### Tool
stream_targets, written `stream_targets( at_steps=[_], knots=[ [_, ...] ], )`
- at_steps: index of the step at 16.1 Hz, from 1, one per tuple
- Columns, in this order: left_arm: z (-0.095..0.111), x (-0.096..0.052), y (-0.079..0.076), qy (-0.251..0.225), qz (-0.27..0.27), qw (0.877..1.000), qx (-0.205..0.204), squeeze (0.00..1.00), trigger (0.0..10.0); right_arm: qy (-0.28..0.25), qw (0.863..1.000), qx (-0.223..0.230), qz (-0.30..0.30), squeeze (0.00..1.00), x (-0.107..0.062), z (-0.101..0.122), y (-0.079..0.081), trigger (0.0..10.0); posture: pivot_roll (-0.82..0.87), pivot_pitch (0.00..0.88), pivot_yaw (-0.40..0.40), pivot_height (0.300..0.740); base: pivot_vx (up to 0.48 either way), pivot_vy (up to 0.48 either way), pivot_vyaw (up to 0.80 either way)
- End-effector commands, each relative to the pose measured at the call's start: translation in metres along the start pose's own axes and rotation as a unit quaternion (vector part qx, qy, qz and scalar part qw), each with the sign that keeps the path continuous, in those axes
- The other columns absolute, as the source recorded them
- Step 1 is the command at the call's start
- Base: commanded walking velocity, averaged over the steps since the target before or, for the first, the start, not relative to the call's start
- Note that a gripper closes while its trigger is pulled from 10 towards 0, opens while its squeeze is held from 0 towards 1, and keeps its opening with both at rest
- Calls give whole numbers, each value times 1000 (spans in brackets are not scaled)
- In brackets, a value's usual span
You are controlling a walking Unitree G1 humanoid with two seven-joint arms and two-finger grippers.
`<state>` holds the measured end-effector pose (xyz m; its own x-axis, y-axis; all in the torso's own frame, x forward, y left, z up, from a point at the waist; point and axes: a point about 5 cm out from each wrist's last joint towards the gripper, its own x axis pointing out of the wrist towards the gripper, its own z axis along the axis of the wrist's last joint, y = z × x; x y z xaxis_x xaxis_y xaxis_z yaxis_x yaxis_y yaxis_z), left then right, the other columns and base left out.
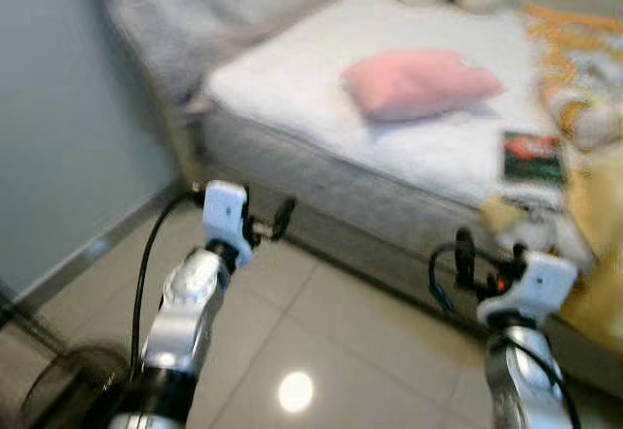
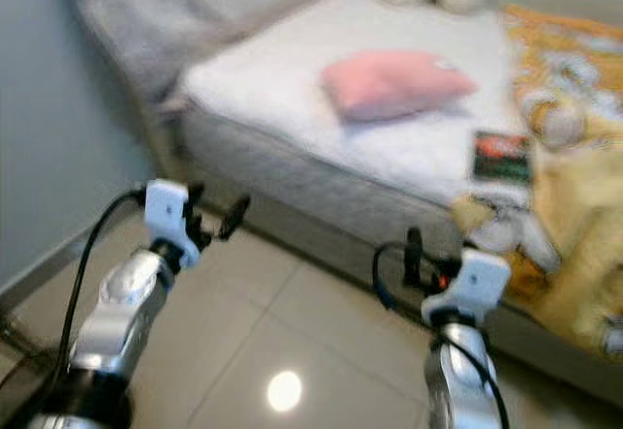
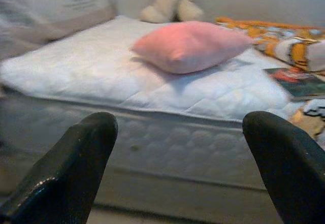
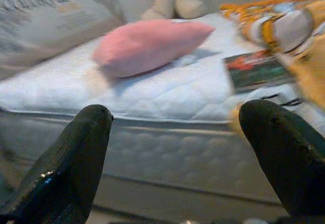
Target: Clean up the room
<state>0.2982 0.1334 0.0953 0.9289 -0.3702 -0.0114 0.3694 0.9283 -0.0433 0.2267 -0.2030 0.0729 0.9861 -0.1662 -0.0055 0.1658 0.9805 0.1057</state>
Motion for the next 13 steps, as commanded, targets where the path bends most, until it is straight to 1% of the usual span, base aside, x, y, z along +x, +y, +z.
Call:
stream_targets(
  at_steps=[1,2,4,5,7,8,9,10,13],
  knots=[
    [-13,-3,-5,19,5,1000,-18,0,10000,12,999,-32,22,0,1,0,6,10000,-64,0,-15,740,480,0,-781],
    [-14,-4,-7,21,1,1000,-16,0,10000,12,999,-31,29,0,1,0,11,10000,-60,0,-17,740,480,0,-781],
    [-10,0,-13,18,-19,1000,-13,0,10000,22,999,-21,25,0,2,-4,11,10000,-53,0,-12,740,480,0,-778],
    [-9,2,-13,17,-23,1000,-12,0,10000,26,999,-21,21,0,2,-7,11,10000,-52,0,-10,740,480,0,-775],
    [-6,2,-8,8,-13,1000,-16,0,10000,27,999,-22,11,0,1,-9,11,10000,-43,0,-7,740,480,0,-672],
    [-6,1,-6,5,-7,1000,-21,0,10000,27,999,-21,16,0,0,-9,12,10000,-41,0,-7,740,480,0,0],
    [-7,0,-6,6,-3,1000,-30,0,10000,20,999,-27,36,0,-2,-7,17,10000,-43,0,-9,740,472,0,0],
    [-6,0,-7,5,-6,999,-31,0,10000,17,998,-27,45,0,-2,-5,19,10000,-43,0,-12,740,472,0,0],
    [-6,1,-11,4,-18,999,-28,0,10000,14,998,-26,47,0,0,-3,19,10000,-39,0,-20,740,472,0,0]
  ],
)
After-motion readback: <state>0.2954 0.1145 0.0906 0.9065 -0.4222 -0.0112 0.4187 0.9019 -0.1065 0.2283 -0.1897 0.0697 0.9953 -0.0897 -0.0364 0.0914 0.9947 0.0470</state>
